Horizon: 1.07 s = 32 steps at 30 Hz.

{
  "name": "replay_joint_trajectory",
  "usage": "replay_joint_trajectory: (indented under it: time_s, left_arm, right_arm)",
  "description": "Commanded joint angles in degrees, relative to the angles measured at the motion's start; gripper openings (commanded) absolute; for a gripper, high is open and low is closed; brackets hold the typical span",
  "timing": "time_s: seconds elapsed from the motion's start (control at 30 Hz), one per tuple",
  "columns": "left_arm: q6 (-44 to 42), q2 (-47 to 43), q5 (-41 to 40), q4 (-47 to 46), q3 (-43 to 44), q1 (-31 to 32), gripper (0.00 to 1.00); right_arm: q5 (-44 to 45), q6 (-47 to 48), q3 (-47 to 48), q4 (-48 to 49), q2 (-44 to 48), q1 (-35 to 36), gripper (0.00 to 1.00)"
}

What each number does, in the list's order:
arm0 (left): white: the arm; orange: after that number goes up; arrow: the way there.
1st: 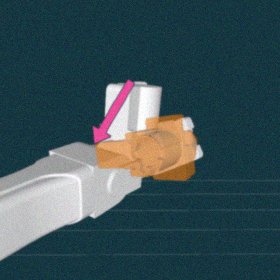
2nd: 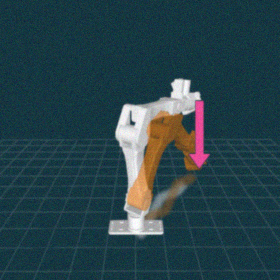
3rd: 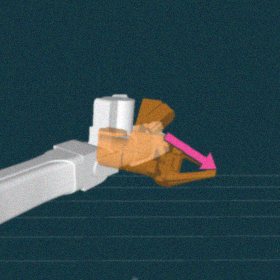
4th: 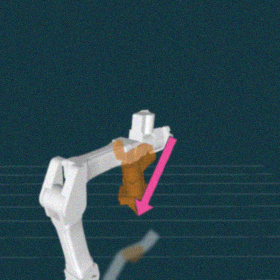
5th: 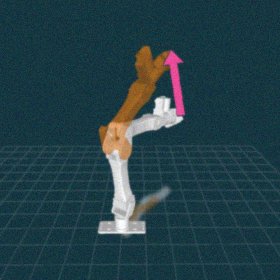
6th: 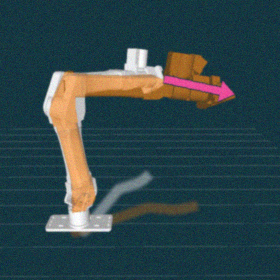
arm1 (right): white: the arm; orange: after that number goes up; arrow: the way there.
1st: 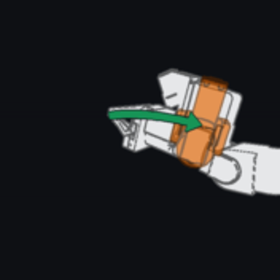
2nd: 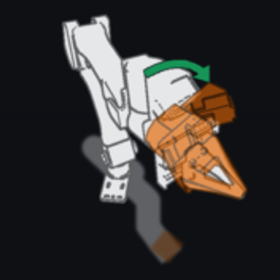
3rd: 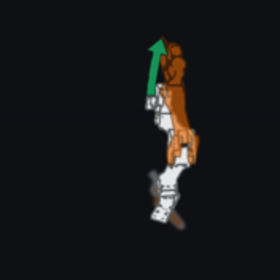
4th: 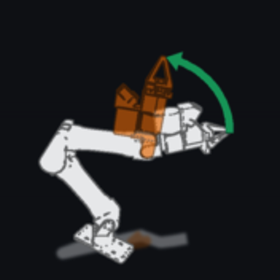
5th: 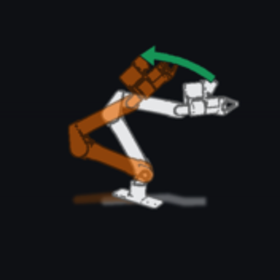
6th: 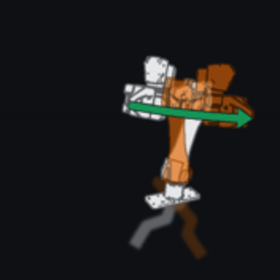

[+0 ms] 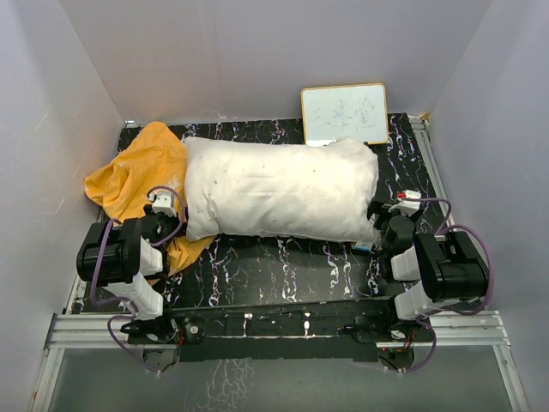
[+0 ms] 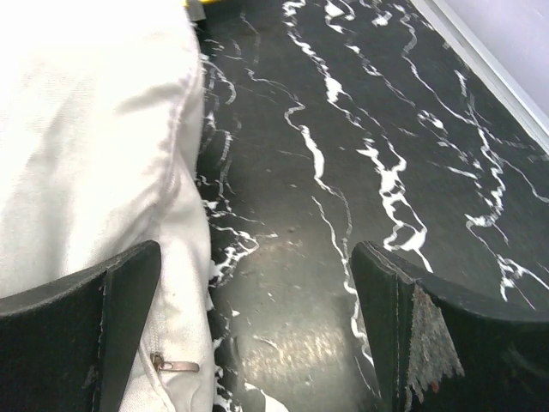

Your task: Remove the pillowcase from the pillow

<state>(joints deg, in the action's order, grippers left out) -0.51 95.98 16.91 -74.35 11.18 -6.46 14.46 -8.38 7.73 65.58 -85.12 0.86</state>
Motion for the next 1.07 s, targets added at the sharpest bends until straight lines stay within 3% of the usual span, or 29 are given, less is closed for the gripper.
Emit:
replay_joint_trajectory:
  time_s: [0.0, 0.03, 0.17, 1.03]
  left_arm:
    - [-0.4, 0.3, -2.4, -1.8, 1.5, 0.9, 0.97]
    - [0.0, 0.0, -3.6, 3.6, 4.1, 0.9, 0.97]
    - [0.2, -0.2, -4.6, 2.2, 3.6, 1.2, 0.97]
    - [0.1, 0.2, -5.0, 1.3, 3.6, 1.3, 0.97]
  right_arm:
    - [-7.9, 6.5, 1.0, 11.3, -5.3, 1.6, 0.98]
    - [-6.9, 5.8, 2.8, 8.1, -5.2, 1.7, 0.98]
    - [-5.2, 5.3, 4.5, 4.4, -5.0, 1.6, 0.98]
    - [-5.5, 5.7, 3.9, 7.1, -5.9, 1.6, 0.98]
